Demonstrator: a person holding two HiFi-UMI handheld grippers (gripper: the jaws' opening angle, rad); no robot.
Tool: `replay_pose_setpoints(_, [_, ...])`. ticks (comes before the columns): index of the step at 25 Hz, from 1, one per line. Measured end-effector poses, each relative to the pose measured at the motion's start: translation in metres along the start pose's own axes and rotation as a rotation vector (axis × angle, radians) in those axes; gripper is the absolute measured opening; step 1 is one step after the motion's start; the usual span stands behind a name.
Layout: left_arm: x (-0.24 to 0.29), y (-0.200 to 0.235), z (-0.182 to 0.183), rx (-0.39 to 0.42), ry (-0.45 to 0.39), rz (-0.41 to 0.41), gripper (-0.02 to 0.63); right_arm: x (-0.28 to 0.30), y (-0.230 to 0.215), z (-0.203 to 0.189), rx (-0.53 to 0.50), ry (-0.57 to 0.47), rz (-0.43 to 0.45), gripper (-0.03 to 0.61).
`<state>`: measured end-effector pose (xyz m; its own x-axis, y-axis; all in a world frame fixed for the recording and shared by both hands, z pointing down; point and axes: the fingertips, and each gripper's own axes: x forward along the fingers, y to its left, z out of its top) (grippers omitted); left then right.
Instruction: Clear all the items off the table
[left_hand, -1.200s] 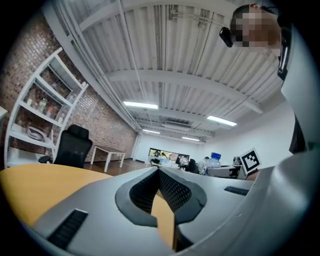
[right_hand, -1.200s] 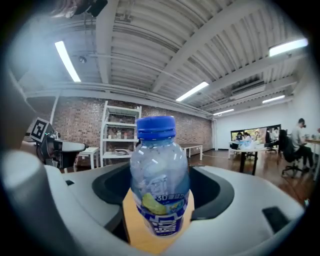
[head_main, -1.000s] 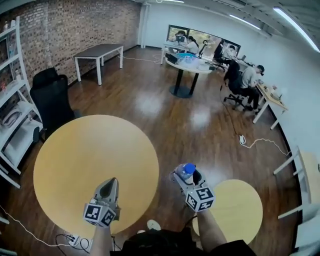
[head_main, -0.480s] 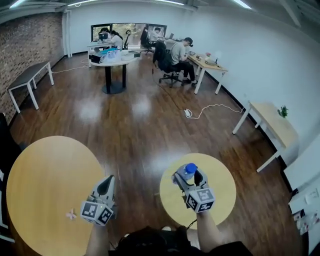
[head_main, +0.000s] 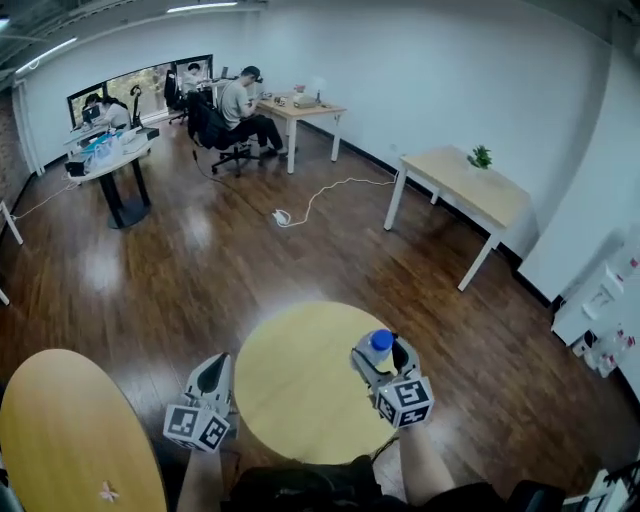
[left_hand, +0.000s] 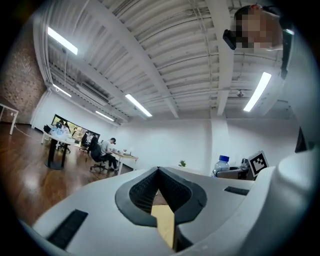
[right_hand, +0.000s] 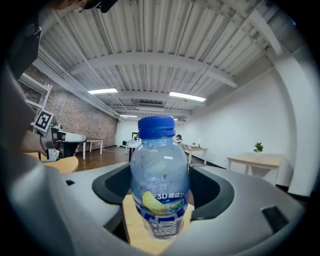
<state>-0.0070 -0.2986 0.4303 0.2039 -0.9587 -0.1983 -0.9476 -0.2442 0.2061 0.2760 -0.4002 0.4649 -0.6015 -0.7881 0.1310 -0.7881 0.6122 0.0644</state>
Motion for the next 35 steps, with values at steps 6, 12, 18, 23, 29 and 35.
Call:
replay_pose_setpoints(6, [0.061,-0.044,-0.041,-0.042,0.11,-0.143,-0.008,-0.028,-0.07,-0.035,0.067,0.052,-0.153,0.359])
replay_pose_setpoints(12, [0.09,-0.026,-0.052,-0.052,0.17,-0.187,-0.009,-0.03,-0.083,-0.06,0.129,0.099,-0.232,0.36])
replay_pose_setpoints(18, [0.102,-0.02,-0.072,-0.045,0.244,-0.218,-0.008,-0.024,-0.09,-0.081,0.153,0.141,-0.282,0.36])
replay_pose_setpoints(23, [0.092,-0.012,-0.105,-0.071,0.343,-0.219,-0.008,-0.017,-0.09,-0.134,0.174,0.227,-0.319,0.36])
replay_pose_setpoints(29, [0.073,-0.009,-0.163,-0.104,0.462,-0.218,-0.009,-0.015,-0.085,-0.192,0.211,0.288,-0.379,0.36])
replay_pose_setpoints(35, [0.064,-0.021,-0.195,-0.16,0.527,-0.206,-0.009,-0.018,-0.086,-0.191,0.187,0.276,-0.381,0.362])
